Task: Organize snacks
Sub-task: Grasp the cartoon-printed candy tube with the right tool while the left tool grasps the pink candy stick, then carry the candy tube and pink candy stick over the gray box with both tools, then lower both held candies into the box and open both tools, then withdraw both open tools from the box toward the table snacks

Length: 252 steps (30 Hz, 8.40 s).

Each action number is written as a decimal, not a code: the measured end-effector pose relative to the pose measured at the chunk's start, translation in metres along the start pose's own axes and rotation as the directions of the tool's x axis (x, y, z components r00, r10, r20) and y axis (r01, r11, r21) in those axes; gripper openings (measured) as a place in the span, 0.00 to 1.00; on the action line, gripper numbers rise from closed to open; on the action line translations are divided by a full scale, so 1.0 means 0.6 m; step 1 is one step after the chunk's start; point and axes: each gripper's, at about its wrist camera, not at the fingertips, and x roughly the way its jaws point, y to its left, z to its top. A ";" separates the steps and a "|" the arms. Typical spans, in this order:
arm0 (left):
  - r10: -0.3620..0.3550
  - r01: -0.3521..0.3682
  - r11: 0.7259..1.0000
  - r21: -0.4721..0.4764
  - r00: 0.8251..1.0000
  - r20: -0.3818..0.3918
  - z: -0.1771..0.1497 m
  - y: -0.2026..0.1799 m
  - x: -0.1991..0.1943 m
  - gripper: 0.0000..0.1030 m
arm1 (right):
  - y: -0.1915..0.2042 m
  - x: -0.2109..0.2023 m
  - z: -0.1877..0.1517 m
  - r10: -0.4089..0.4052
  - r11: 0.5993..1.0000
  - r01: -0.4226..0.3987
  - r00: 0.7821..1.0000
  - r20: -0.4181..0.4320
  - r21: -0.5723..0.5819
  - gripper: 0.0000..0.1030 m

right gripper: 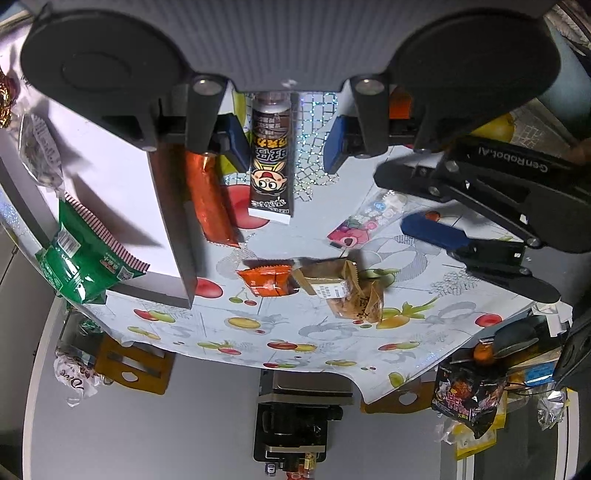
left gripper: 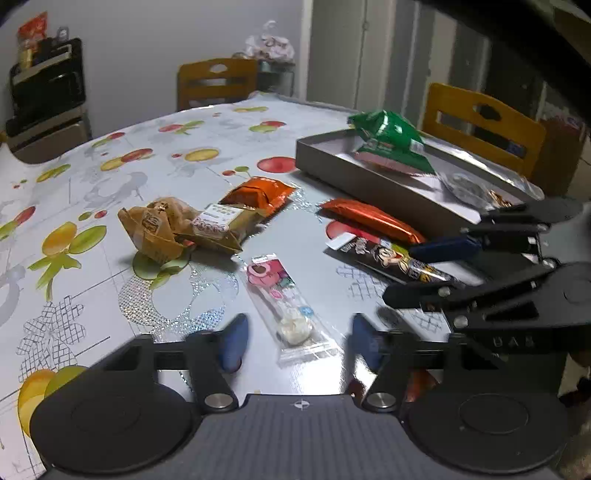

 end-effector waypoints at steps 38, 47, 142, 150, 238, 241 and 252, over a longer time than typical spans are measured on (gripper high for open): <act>0.082 -0.078 0.996 -0.031 0.983 0.167 0.011 -0.010 -0.038 0.16 | -0.013 -0.036 0.000 -0.009 1.000 0.005 0.989 0.150 0.030 0.23; 0.088 -0.088 0.996 -0.009 0.971 0.221 0.034 -0.021 -0.065 0.16 | -0.016 -0.068 0.020 -0.010 1.000 0.007 0.978 0.208 0.013 0.23; 0.069 -0.057 0.975 -0.214 0.996 0.048 0.259 -0.098 0.222 0.17 | -0.208 0.000 0.035 -0.087 0.992 0.083 0.995 0.040 0.090 0.23; 0.079 -0.069 0.976 -0.208 0.996 0.042 0.254 -0.099 0.229 0.17 | -0.200 0.022 0.034 -0.104 0.991 0.101 0.994 0.031 0.085 0.23; 0.074 -0.039 0.986 -0.161 0.973 0.220 0.189 -0.042 0.051 1.00 | -0.133 -0.013 0.071 -0.179 0.967 0.172 0.983 0.024 0.191 0.68; 0.077 -0.042 0.987 -0.158 0.972 0.220 0.179 -0.032 0.036 1.00 | -0.125 -0.013 0.074 -0.177 0.968 0.171 0.984 0.021 0.182 0.70; 0.150 -0.132 0.986 -0.106 0.971 0.184 0.092 0.013 -0.009 1.00 | -0.092 -0.012 0.075 -0.148 0.979 0.143 0.989 0.020 0.148 0.71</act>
